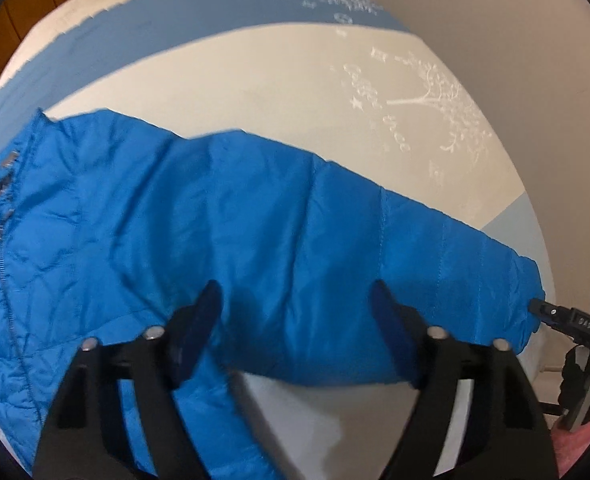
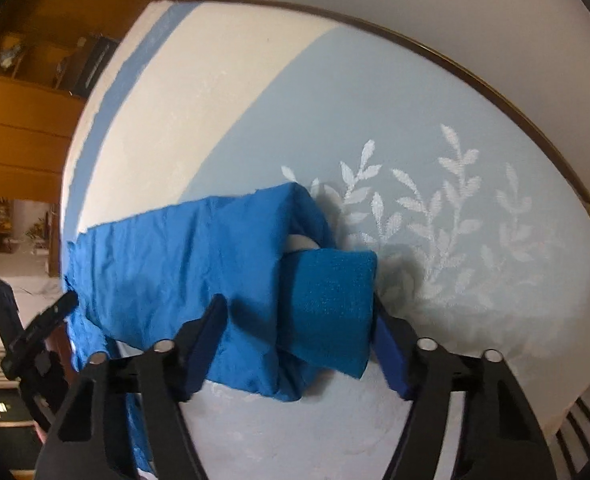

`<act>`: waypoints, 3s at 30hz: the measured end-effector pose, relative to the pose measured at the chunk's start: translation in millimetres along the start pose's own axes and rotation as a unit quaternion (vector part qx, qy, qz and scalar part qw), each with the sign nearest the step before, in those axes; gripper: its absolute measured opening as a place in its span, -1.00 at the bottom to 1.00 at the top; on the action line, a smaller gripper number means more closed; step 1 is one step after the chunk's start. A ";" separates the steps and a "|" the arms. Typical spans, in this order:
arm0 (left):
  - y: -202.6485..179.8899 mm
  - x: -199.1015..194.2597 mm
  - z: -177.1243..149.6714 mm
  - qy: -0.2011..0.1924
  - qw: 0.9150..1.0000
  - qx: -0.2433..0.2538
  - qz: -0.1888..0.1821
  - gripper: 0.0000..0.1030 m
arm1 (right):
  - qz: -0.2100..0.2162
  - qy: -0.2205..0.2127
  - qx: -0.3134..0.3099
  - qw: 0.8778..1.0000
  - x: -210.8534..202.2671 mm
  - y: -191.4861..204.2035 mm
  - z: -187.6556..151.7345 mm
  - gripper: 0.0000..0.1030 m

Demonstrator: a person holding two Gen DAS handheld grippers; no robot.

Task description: Fold large clothes

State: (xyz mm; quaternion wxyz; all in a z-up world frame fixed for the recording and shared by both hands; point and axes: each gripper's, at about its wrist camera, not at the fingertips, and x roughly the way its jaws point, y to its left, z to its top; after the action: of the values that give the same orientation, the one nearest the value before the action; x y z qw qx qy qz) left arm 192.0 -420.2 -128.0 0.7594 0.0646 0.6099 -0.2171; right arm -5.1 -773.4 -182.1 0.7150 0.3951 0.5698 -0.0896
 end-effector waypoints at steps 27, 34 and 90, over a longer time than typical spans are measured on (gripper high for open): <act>167.7 -83.4 -12.2 -0.065 0.989 -0.134 0.016 0.54 | 0.133 0.067 -0.240 0.959 74.1 317.8 3.6 -0.55; 193.5 -76.9 -25.9 -0.069 0.984 -0.162 -0.022 0.57 | 0.176 0.103 -0.280 0.938 97.6 353.2 -19.4 -0.26; 389.4 -139.9 -92.8 -0.132 0.932 -0.304 0.145 -1.00 | 0.108 0.125 -0.349 0.922 140.5 401.9 -60.0 -0.10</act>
State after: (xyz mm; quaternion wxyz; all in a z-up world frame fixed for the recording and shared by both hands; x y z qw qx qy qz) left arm 245.1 -2.0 -82.4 0.8395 -0.1112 0.5251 0.0846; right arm 229.7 -418.1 -122.8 0.7357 0.1876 0.6036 0.2432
